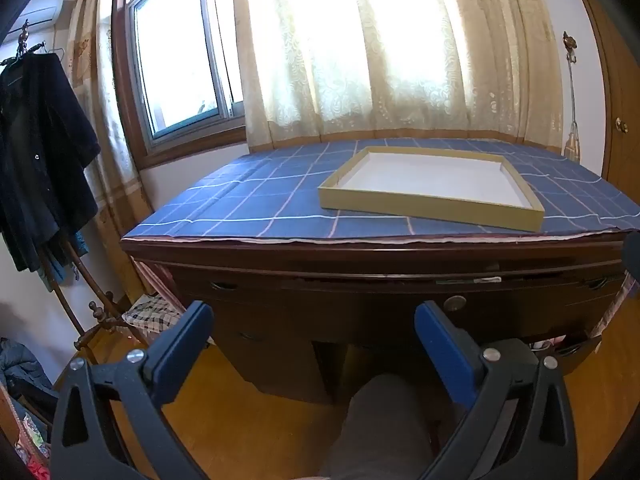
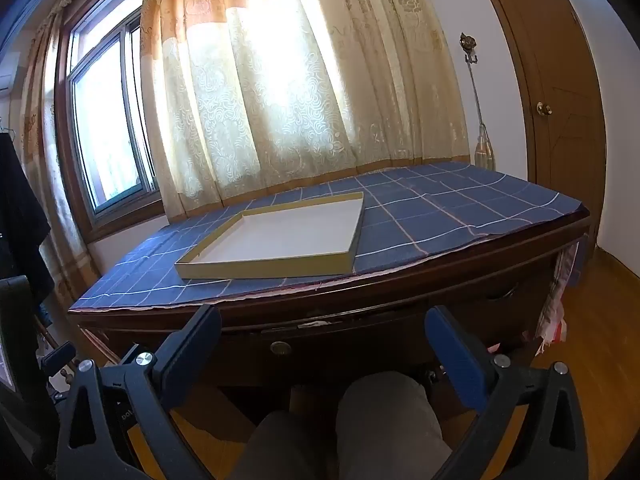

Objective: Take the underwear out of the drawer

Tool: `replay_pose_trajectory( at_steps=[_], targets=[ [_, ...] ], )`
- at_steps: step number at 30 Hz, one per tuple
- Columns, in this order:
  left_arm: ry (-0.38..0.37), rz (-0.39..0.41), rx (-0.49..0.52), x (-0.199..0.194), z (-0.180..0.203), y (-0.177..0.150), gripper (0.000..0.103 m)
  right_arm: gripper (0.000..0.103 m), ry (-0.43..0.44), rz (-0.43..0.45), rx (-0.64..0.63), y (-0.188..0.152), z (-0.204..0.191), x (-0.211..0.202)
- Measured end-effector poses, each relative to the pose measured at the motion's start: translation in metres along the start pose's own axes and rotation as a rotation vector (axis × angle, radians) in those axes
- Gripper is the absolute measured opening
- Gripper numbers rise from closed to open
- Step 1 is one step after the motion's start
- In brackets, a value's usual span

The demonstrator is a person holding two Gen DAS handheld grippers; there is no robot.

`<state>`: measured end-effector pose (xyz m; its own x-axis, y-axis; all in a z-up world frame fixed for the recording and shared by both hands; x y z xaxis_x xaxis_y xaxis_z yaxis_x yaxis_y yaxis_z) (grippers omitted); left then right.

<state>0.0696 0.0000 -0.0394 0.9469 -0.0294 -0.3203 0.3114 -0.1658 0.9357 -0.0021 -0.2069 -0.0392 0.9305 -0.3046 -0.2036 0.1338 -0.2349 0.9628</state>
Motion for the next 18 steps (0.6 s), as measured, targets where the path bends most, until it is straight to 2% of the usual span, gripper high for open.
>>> replay_pose_trajectory(
  at_steps=[18],
  targets=[
    [-0.004,-0.002,-0.016,-0.0002,-0.0001,-0.0002,0.103,0.103,-0.017,0.007,-0.001,-0.0013,0.0048,0.0007]
  ],
)
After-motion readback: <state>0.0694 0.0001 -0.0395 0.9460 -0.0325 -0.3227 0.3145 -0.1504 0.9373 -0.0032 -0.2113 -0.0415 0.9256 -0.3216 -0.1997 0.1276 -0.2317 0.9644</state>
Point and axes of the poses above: each gripper's, at about its wrist camera, not at the fingertips, and x roughly the way its jaws point, z to its right, y to its top, the point moved 8 cm from there along x, roughly the way its jaws point, and after that the axes turned 11 degrees about z, right-handed, at the moved point
